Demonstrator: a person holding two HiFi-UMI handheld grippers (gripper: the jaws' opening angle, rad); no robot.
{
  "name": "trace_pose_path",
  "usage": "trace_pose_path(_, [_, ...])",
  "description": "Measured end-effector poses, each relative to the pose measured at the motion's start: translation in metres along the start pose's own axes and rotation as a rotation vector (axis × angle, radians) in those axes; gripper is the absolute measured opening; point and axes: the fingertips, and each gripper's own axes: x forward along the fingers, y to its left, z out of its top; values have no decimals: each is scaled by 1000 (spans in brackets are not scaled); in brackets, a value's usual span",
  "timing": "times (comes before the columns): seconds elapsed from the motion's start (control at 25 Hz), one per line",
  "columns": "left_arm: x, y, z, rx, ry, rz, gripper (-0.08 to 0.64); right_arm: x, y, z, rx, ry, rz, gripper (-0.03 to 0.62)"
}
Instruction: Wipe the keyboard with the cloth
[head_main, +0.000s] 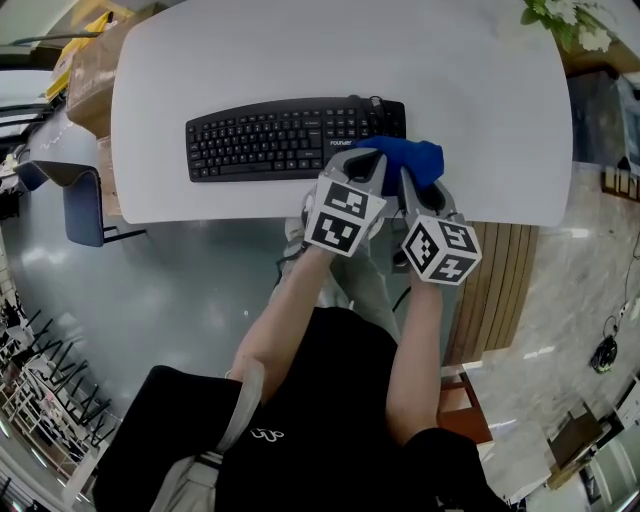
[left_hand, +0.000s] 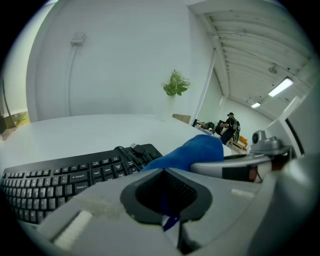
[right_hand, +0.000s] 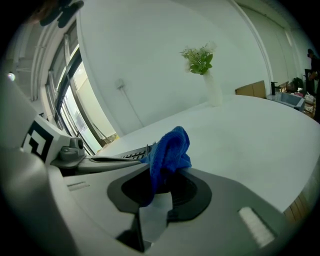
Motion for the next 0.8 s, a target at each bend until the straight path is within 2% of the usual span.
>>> trace_pose_path(0.2, [10,-11,-1,15,6,2,-4,1,-15,-6,14,22,-3,87])
trace_pose_path(0.4, [17,-26,3,-11,5,-63,-3,-5,-33,-3,-40,28,-66,86])
trace_pose_path(0.6, [-8,-14,20,-31,-86,-35,-3,-24,-47,25,-86,-25,-160,83])
trace_pose_path(0.8, [-70,31,58,-57,-251,51,-3,-40,-7,80,-149,-164,-149,83])
